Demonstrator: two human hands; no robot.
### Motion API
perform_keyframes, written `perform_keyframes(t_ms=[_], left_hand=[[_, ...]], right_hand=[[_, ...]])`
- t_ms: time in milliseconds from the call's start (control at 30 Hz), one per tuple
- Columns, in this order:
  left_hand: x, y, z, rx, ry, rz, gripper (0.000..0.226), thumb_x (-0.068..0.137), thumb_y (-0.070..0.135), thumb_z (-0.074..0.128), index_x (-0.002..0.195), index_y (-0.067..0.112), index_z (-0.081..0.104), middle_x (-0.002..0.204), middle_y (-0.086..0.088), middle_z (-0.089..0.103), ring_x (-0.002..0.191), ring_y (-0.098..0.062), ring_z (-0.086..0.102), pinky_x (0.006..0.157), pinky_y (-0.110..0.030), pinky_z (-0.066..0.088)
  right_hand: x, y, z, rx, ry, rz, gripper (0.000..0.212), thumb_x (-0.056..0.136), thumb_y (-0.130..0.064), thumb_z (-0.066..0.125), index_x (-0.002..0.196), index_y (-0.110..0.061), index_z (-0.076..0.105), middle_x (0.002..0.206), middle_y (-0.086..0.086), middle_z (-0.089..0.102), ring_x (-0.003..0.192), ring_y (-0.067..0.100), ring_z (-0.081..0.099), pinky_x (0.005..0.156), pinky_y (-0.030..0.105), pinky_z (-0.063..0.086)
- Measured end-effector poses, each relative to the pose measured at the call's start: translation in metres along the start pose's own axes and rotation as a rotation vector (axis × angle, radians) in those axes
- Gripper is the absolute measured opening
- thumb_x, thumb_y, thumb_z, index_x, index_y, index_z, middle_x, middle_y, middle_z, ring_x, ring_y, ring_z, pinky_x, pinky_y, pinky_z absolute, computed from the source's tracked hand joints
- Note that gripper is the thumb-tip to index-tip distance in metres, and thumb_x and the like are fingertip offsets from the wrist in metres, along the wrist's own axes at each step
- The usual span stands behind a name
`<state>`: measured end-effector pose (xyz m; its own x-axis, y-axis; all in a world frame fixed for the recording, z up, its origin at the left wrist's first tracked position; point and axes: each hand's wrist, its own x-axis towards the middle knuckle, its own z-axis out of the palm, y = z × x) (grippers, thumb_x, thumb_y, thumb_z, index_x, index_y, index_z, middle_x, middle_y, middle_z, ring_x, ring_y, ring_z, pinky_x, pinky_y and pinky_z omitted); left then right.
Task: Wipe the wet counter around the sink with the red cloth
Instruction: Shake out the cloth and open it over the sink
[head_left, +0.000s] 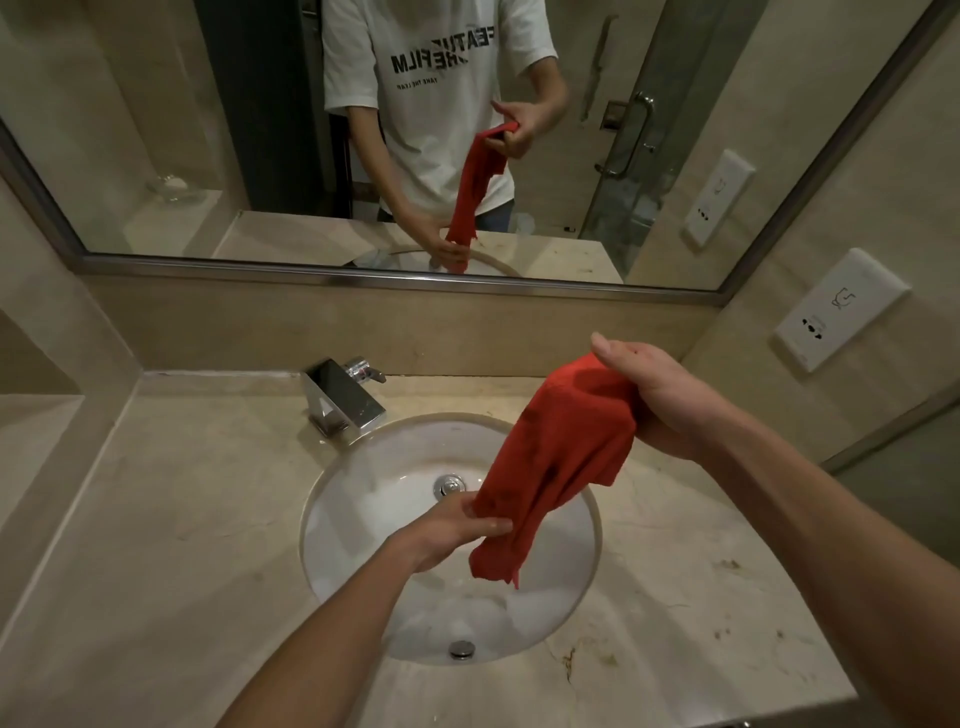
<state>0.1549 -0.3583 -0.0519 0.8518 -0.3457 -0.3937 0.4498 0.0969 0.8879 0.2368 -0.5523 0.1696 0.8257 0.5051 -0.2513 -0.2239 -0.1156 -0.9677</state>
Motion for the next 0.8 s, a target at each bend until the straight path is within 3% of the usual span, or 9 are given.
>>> perform_keyframes(t_ms=[67, 167, 233, 333, 467, 567, 600, 700, 800], left_hand=[[-0.004, -0.002, -0.003, 0.002, 0.055, 0.002, 0.021, 0.09, 0.004, 0.066, 0.108, 0.012, 0.07, 0.108, 0.0, 0.074, 0.105, -0.011, 0.067, 0.095, -0.023, 0.05], [-0.008, 0.0, -0.01, 0.009, 0.182, 0.067, 0.02, 0.091, 0.014, 0.067, 0.108, 0.006, 0.074, 0.117, -0.015, 0.07, 0.109, -0.021, 0.065, 0.106, -0.034, 0.046], [-0.013, 0.004, -0.018, -0.059, 0.259, 0.132, 0.025, 0.093, 0.018, 0.064, 0.112, 0.004, 0.072, 0.115, -0.016, 0.071, 0.11, -0.027, 0.065, 0.106, -0.037, 0.046], [-0.026, 0.021, -0.032, -0.081, 0.359, 0.206, 0.025, 0.1, 0.02, 0.052, 0.116, 0.008, 0.067, 0.105, -0.011, 0.072, 0.096, -0.022, 0.067, 0.093, -0.032, 0.054], [-0.034, 0.034, -0.05, 0.076, 0.419, 0.184, 0.031, 0.105, 0.032, 0.042, 0.12, 0.013, 0.062, 0.094, -0.008, 0.07, 0.08, -0.022, 0.068, 0.078, -0.036, 0.057], [-0.041, 0.038, -0.053, 0.141, 0.403, 0.133, 0.038, 0.097, 0.047, 0.052, 0.124, 0.021, 0.06, 0.11, -0.001, 0.071, 0.099, -0.02, 0.069, 0.083, -0.039, 0.058], [-0.044, 0.039, -0.052, 0.091, 0.379, 0.114, 0.039, 0.092, 0.044, 0.061, 0.125, 0.023, 0.057, 0.113, 0.001, 0.071, 0.101, -0.017, 0.069, 0.079, -0.035, 0.058], [-0.054, 0.039, -0.056, 0.011, 0.314, 0.066, 0.06, 0.077, 0.013, 0.082, 0.125, 0.019, 0.048, 0.101, -0.007, 0.073, 0.088, -0.019, 0.072, 0.065, -0.032, 0.056], [-0.064, 0.039, -0.068, 0.033, 0.315, 0.068, 0.069, 0.071, 0.007, 0.084, 0.128, 0.024, 0.049, 0.1, -0.012, 0.074, 0.089, -0.026, 0.071, 0.071, -0.036, 0.055]], right_hand=[[0.001, -0.004, -0.002, 0.0, 0.009, -0.006, 0.038, 0.086, -0.045, 0.069, 0.081, -0.013, 0.049, 0.067, 0.002, 0.049, 0.061, 0.013, 0.048, 0.058, 0.023, 0.041], [0.003, -0.004, -0.01, -0.015, 0.038, -0.006, 0.044, 0.08, -0.05, 0.068, 0.087, -0.009, 0.053, 0.069, 0.003, 0.054, 0.063, 0.014, 0.053, 0.06, 0.022, 0.046], [0.004, 0.0, -0.018, -0.037, 0.088, -0.003, 0.058, 0.074, -0.055, 0.073, 0.099, -0.005, 0.057, 0.079, 0.009, 0.058, 0.071, 0.018, 0.058, 0.065, 0.024, 0.05], [0.006, 0.009, -0.031, -0.036, 0.163, 0.028, 0.062, 0.076, -0.053, 0.069, 0.112, -0.004, 0.056, 0.089, 0.014, 0.059, 0.077, 0.02, 0.061, 0.069, 0.028, 0.052], [0.008, 0.02, -0.038, -0.006, 0.182, 0.076, 0.05, 0.078, -0.051, 0.07, 0.099, -0.007, 0.058, 0.079, 0.01, 0.057, 0.066, 0.015, 0.058, 0.061, 0.025, 0.048], [0.012, 0.029, -0.037, -0.049, 0.211, 0.092, 0.08, 0.065, -0.061, 0.082, 0.11, 0.002, 0.062, 0.094, 0.021, 0.062, 0.08, 0.024, 0.062, 0.072, 0.032, 0.049], [0.013, 0.029, -0.036, -0.06, 0.219, 0.101, 0.084, 0.059, -0.064, 0.085, 0.108, 0.001, 0.063, 0.095, 0.022, 0.061, 0.083, 0.026, 0.061, 0.074, 0.035, 0.048], [0.014, 0.031, -0.035, -0.175, 0.209, 0.135, 0.059, 0.065, -0.062, 0.078, 0.09, -0.011, 0.062, 0.085, 0.01, 0.061, 0.081, 0.024, 0.06, 0.074, 0.038, 0.047], [0.012, 0.037, -0.038, -0.346, 0.158, 0.171, 0.045, 0.084, -0.054, 0.067, 0.094, -0.01, 0.066, 0.083, 0.007, 0.065, 0.081, 0.023, 0.065, 0.08, 0.046, 0.057]])
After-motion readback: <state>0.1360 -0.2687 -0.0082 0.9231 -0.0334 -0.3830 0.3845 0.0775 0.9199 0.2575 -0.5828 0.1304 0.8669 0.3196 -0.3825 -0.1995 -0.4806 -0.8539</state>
